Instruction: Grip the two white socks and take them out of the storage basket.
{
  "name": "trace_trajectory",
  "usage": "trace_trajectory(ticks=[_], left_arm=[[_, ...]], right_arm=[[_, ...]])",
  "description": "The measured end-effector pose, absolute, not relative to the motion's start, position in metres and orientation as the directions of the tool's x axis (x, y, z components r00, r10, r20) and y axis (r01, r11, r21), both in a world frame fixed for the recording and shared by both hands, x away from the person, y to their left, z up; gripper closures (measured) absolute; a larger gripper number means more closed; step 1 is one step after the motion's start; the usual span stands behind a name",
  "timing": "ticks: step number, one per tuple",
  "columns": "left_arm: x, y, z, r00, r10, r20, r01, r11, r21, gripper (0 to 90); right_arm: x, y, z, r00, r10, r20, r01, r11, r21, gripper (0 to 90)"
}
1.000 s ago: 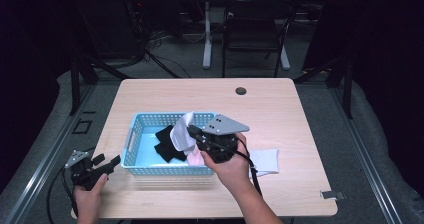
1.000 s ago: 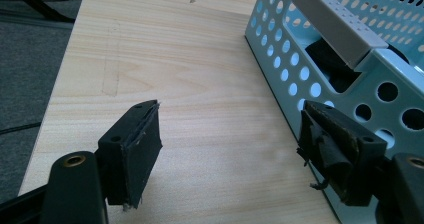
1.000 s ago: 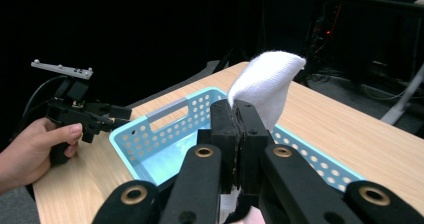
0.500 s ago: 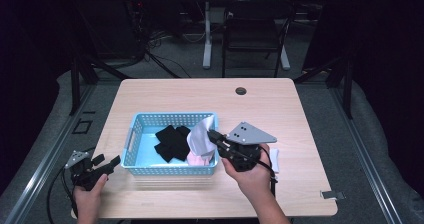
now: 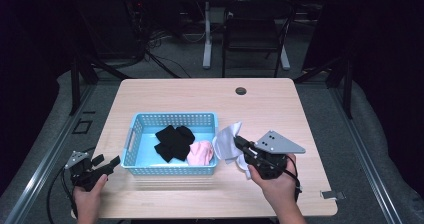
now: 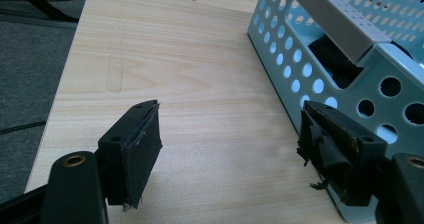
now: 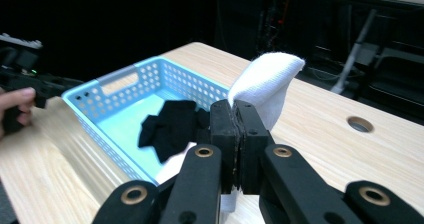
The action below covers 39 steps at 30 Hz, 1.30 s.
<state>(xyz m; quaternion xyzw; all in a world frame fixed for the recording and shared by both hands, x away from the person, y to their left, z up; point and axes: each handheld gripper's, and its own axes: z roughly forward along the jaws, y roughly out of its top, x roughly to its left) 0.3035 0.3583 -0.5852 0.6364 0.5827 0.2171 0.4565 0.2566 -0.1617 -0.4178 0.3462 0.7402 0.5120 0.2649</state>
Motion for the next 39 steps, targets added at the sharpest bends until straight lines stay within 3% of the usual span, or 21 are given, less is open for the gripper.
trace_trajectory(ticks=[22, 39], left_arm=[[0.304, 0.358, -0.586, 0.225, 0.941, -0.253, 0.545, 0.094, 0.833, 24.9], [0.304, 0.359, -0.585, 0.227, 0.94, -0.256, 0.542, 0.097, 0.835, 24.9]], right_arm=[[0.27, -0.203, -0.487, -0.512, 0.858, 0.024, 0.401, 0.215, 0.891, 89.0], [0.293, -0.249, -0.531, -0.339, 0.938, 0.072, 0.556, 0.138, 0.82, 88.8]])
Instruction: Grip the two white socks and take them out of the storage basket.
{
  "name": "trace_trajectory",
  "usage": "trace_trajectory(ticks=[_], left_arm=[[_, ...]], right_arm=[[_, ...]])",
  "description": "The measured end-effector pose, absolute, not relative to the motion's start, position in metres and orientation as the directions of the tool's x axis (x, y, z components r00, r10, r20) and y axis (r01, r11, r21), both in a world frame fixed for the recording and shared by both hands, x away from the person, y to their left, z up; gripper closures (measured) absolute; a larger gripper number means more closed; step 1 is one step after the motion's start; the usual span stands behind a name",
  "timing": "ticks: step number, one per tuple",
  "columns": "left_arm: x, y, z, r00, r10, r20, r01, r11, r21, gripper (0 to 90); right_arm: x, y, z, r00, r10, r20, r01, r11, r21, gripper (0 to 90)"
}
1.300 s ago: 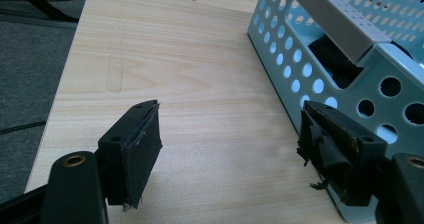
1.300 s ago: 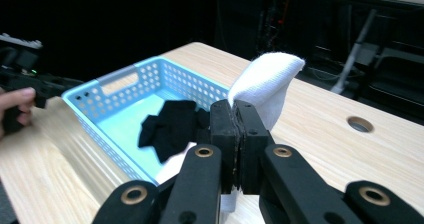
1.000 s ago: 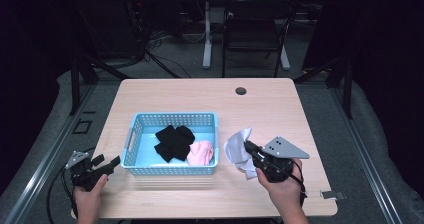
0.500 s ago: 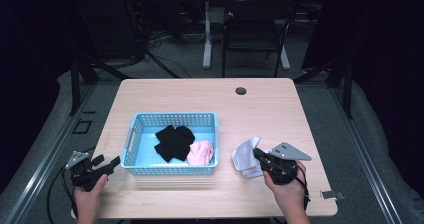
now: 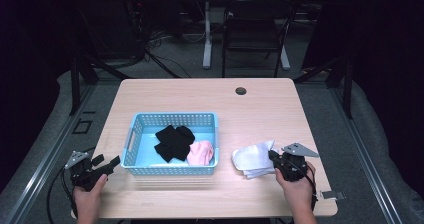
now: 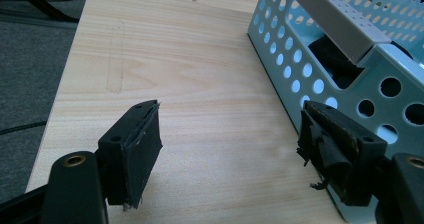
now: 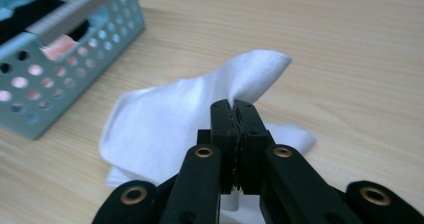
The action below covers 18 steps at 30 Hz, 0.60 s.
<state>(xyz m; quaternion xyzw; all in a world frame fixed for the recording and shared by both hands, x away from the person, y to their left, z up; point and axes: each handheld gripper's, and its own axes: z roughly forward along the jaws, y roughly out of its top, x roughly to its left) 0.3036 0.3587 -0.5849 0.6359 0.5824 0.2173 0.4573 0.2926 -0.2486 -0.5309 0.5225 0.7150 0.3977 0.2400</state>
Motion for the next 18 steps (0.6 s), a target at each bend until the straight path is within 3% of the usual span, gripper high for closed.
trace_trajectory(ticks=[7, 14, 18], left_arm=[[0.304, 0.359, -0.585, 0.226, 0.939, -0.26, 0.537, 0.103, 0.837, 24.9], [0.304, 0.358, -0.586, 0.226, 0.939, -0.259, 0.538, 0.101, 0.837, 24.9], [0.304, 0.358, -0.585, 0.228, 0.939, -0.258, 0.543, 0.097, 0.834, 24.9]], right_arm=[[0.296, -0.254, -0.54, -0.3, 0.95, 0.091, 0.593, 0.111, 0.797, 84.3], [0.295, -0.255, -0.544, -0.284, 0.955, 0.08, 0.542, 0.091, 0.836, 49.6], [0.295, -0.256, -0.545, -0.279, 0.958, 0.066, 0.539, 0.1, 0.837, 47.5]])
